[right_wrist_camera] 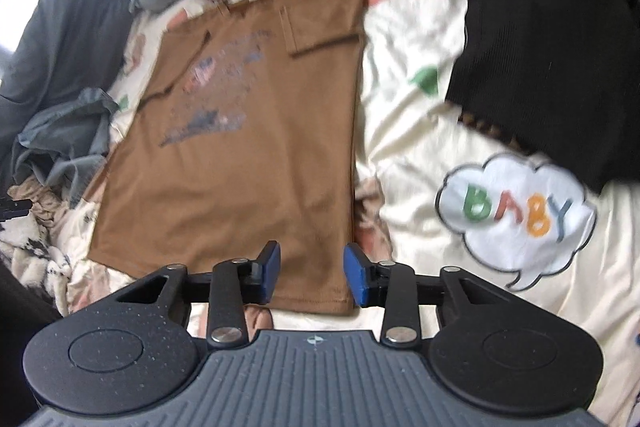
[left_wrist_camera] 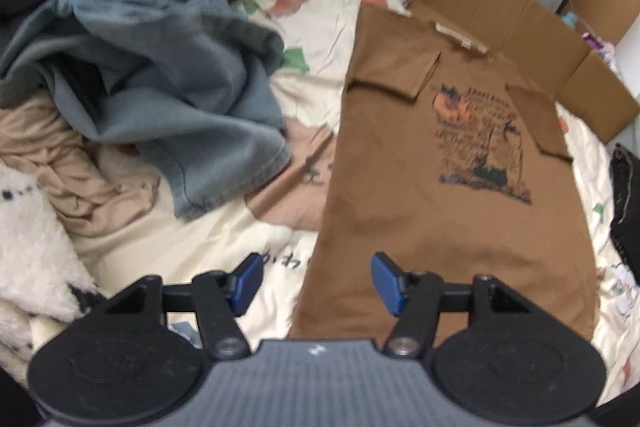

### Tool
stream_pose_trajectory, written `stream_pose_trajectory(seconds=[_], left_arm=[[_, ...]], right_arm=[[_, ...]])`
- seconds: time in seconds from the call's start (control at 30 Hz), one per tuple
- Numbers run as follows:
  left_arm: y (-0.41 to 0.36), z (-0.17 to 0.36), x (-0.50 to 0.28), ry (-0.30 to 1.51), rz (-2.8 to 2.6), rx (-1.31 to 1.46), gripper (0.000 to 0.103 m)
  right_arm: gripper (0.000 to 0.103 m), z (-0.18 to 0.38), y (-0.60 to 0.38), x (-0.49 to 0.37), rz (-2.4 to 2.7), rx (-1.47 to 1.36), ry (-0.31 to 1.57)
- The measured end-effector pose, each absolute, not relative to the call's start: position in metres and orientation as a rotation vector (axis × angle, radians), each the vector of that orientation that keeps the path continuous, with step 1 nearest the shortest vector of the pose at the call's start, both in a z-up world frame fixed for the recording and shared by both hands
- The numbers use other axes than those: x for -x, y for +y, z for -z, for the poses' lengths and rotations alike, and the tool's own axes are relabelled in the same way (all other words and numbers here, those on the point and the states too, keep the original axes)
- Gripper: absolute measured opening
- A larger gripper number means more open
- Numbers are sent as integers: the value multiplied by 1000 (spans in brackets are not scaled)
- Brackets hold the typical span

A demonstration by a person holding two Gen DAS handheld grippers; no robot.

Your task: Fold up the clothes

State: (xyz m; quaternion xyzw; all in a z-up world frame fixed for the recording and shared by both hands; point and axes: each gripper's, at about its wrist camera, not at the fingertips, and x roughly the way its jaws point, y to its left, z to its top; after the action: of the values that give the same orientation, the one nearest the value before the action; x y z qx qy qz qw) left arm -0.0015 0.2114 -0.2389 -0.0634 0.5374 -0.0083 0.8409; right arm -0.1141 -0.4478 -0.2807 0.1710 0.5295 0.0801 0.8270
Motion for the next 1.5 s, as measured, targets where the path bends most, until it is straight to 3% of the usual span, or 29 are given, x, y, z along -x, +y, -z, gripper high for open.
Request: stream_pose_trajectory(seconds=[0.43,0.77,1.07,1.23,1.33,1.5], left_arm=[[212,316,-11,1242,-16,123,49],[209,371,-15,1319,-41,89,36],[203,386,-11,1330,-37,59,36],[200,387,-5,1335,-32,47,35],[200,386,-1,1338,-39,53,28],[200,382,2,1344,-45,37,6]], right_arm=[[30,358,-428,97,-194,-363,1237],[30,399,-431,85,-161,-348,1289],[30,411,-432,81,-150,-348,1314],[18,409,-424,78,-173,-315,1328],[18,408,-421,77,-168,-320,1327],[19,406,-426,76,-152,-340,1321]])
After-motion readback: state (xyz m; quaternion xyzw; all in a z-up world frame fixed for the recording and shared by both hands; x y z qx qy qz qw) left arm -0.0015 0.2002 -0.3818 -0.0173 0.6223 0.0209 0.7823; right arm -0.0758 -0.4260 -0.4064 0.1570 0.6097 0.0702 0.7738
